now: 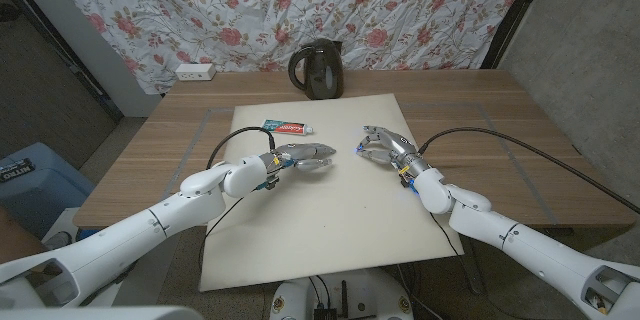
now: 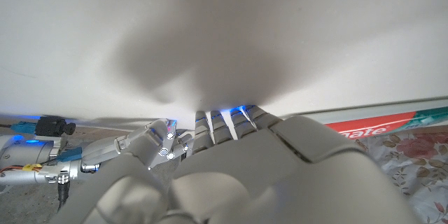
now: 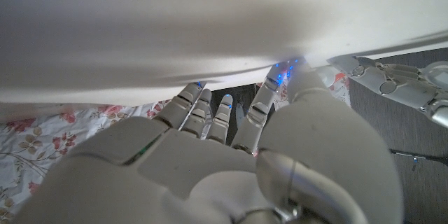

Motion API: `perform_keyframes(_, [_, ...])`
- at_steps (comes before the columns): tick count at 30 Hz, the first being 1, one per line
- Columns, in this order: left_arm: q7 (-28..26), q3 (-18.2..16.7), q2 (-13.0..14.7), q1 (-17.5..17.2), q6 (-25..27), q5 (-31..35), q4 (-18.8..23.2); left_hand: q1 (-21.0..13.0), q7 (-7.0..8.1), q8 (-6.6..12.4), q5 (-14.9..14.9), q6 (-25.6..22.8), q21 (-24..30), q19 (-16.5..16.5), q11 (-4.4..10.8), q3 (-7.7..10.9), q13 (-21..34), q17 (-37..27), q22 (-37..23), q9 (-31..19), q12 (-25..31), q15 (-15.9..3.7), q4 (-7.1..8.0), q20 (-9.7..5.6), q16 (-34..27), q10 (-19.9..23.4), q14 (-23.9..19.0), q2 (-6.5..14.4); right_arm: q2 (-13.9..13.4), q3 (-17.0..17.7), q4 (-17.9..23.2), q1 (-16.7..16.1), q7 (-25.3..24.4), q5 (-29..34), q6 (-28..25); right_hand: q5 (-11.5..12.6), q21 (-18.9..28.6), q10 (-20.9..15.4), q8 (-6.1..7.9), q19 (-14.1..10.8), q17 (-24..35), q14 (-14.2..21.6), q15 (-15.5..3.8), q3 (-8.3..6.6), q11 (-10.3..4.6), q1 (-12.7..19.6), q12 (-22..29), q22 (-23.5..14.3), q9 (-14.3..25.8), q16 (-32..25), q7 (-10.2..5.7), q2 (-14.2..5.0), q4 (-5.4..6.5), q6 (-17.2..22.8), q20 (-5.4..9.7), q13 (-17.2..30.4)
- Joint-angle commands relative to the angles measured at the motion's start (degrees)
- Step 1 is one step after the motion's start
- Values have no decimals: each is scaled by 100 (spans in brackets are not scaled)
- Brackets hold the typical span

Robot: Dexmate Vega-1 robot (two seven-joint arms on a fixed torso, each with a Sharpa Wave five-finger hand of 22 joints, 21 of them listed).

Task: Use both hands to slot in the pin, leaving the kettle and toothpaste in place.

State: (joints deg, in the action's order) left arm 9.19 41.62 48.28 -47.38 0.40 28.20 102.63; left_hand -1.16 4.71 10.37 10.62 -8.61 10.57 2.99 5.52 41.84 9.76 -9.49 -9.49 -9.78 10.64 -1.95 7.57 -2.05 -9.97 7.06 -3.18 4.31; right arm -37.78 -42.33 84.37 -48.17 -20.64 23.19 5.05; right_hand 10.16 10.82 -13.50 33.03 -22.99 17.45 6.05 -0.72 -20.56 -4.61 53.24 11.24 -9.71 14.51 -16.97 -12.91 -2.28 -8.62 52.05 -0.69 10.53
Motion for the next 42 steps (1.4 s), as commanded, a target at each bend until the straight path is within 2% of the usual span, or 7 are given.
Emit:
perform_keyframes(1, [54, 29, -15, 28, 57, -27, 16, -73, 13, 26, 37, -42, 41, 32, -3, 33, 19, -11, -21, -23, 39, -417, -8, -641, -18, 49, -60, 543, -22, -30, -86, 5, 65, -32, -22, 1, 39, -22, -18, -20, 7, 46, -35, -9, 8, 46, -2, -15, 9, -10, 5, 5, -42, 5, 40, 29])
perform_keyframes(31, [140, 67, -9, 56, 155, -1, 79, -107, 31, 60, 30, -194, 43, 63, 28, 115, 22, -1, -20, -28, 46, -414, -66, -628, -13, 114, -104, 550, -21, -79, -248, 57, 209, -154, -85, -1, 40, -13, -43, -27, 15, 56, -26, 15, 9, 45, -4, -15, -11, -9, 6, -1, -46, -8, 37, 29])
perform_keyframes(42, [192, 90, -25, 80, 207, -10, 70, -187, 11, 69, 25, -274, 38, 65, 0, 193, 21, 10, -18, -30, 46, -391, -157, -603, -5, 132, -110, 615, -60, -76, -206, 19, 261, -201, -185, 0, 39, -8, -50, -25, 17, 51, -22, 21, 13, 46, -6, -15, -16, -7, 6, -2, -47, -15, 35, 29])
